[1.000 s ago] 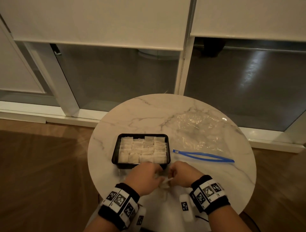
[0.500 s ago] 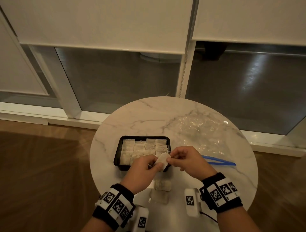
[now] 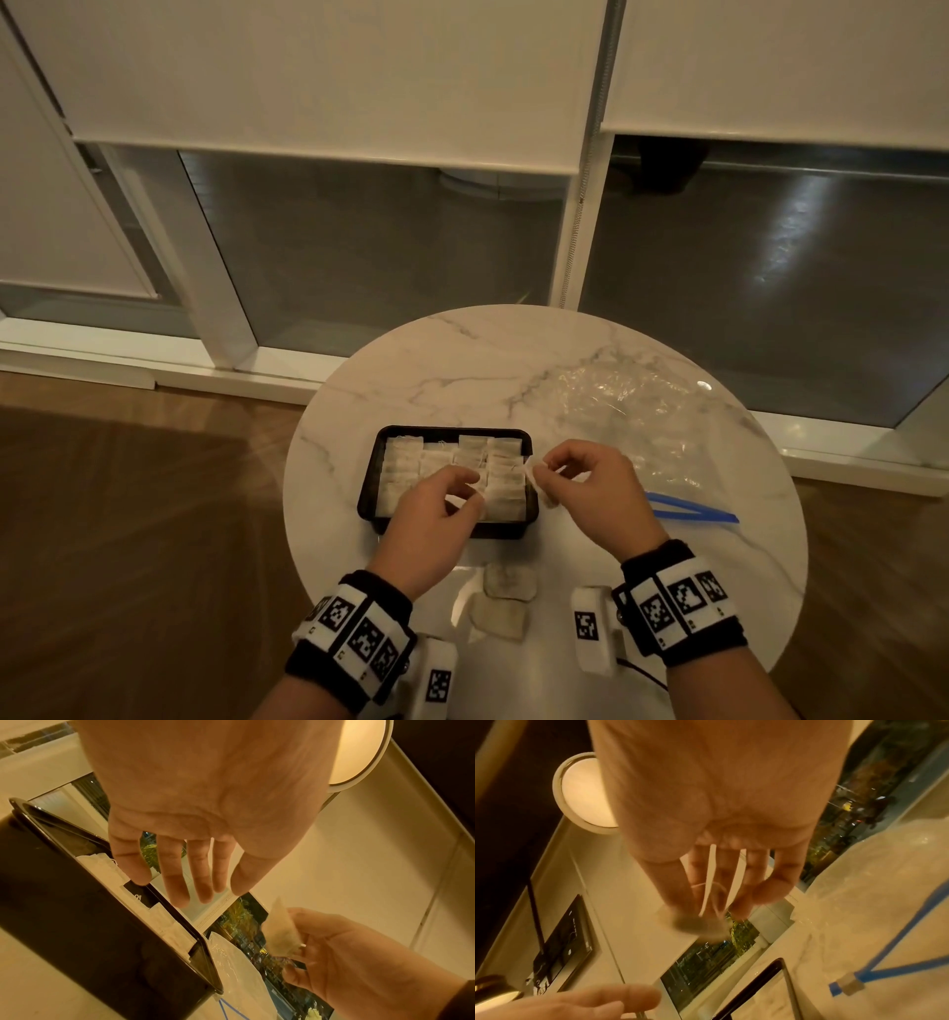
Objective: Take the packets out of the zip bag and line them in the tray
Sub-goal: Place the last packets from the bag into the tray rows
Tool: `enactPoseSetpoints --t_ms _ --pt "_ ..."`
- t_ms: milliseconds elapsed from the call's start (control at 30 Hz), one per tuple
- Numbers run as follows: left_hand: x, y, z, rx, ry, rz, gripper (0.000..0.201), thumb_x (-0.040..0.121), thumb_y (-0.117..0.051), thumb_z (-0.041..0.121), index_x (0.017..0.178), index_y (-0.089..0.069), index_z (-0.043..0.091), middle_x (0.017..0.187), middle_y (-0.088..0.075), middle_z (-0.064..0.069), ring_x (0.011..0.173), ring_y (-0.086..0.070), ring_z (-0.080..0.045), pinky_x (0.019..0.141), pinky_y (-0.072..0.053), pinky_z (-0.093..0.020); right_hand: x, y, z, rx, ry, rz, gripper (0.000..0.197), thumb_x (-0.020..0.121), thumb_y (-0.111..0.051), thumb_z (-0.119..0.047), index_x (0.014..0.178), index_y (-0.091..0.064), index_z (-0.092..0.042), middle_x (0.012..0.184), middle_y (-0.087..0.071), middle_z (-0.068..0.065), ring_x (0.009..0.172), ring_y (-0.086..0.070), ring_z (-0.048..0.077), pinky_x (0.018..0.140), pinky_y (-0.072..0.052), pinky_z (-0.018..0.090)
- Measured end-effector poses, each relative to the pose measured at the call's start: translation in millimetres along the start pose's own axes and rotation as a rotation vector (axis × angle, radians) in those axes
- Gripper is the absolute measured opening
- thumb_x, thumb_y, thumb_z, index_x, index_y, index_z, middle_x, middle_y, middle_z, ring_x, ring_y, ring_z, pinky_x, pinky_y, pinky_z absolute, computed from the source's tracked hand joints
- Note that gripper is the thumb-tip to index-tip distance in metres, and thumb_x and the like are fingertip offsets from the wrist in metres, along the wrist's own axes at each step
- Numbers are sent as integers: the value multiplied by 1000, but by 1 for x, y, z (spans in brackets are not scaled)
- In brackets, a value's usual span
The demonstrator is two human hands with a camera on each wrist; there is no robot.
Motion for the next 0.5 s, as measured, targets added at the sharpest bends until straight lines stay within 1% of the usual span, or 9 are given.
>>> enactPoseSetpoints --t_ms 67,133,167,233,267,300,367,433,500 --pt "-1 -1 0 2 -24 -11 28 97 -63 33 124 -61 36 110 -65 19 94 -63 -3 86 -55 -24 0 -5 -1 33 -10 -121 10 83 -78 -22 74 -73 -24 75 -71 -7 70 -65 6 68 -52 23" --pt "-2 -2 1 -10 -47 -38 29 96 -63 39 125 -61 39 114 -63 21 99 -62 -1 88 -55 -24 -3 -9 -3 71 -5 -239 8 82 -79 -25 76 -74 -24 77 -72 -5 73 -67 6 71 -54 25" --pt "-2 -2 2 -10 -56 -54 26 96 -63 42 122 -63 39 114 -64 21 99 -62 0 88 -55 -23 -3 -10 -5 80 6 -287 9 81 -80 -30 77 -74 -24 78 -72 -4 75 -67 7 72 -56 27" --pt "-2 -2 2 0 -68 -67 14 96 -63 41 107 -70 36 104 -68 19 94 -64 -1 85 -57 -26 -5 -13 -7 81 18 -362 14 81 -80 -37 78 -74 -25 79 -72 -5 78 -67 9 76 -57 26" --pt "-1 -2 1 -6 -72 -73 10 96 -64 38 98 -72 33 96 -71 16 89 -66 -3 83 -58 -30 -5 -14 -7 82 19 -375 12 81 -80 -36 77 -74 -26 80 -72 -5 79 -67 10 77 -58 28" --pt "-1 -2 0 -16 -75 -84 10 96 -64 34 93 -73 30 90 -72 13 84 -67 -6 82 -58 -34 -5 -14 -7 84 21 -367 9 82 -79 -32 77 -74 -27 80 -72 -6 80 -67 10 79 -58 31" --pt "-1 -2 -3 -43 -73 -97 12 96 -65 31 89 -74 27 85 -72 9 81 -68 -10 82 -58 -39 -5 -15 -6 100 37 -327 7 82 -79 -27 78 -74 -28 82 -72 -5 81 -67 11 80 -58 33" --pt "0 -1 -4 -67 -86 -83 12 96 -66 30 89 -75 27 85 -72 8 80 -68 -13 82 -58 -41 -5 -17 -7 138 48 -314 4 83 -79 -25 84 -75 -26 84 -73 -4 81 -68 13 79 -58 30" --pt "1 0 -4 -106 -92 -64 11 95 -67 29 90 -76 24 85 -73 8 81 -68 -13 82 -58 -42 -5 -21 -6 182 21 -346 10 84 -78 -21 93 -75 -21 87 -75 -2 81 -69 11 75 -57 26"
Point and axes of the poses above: each hand's wrist, its own x-axis towards the middle knuckle, its own y-axis out of the back of the hand, z = x × y, the point moved 1 cm from there along x, towards the middle knuckle
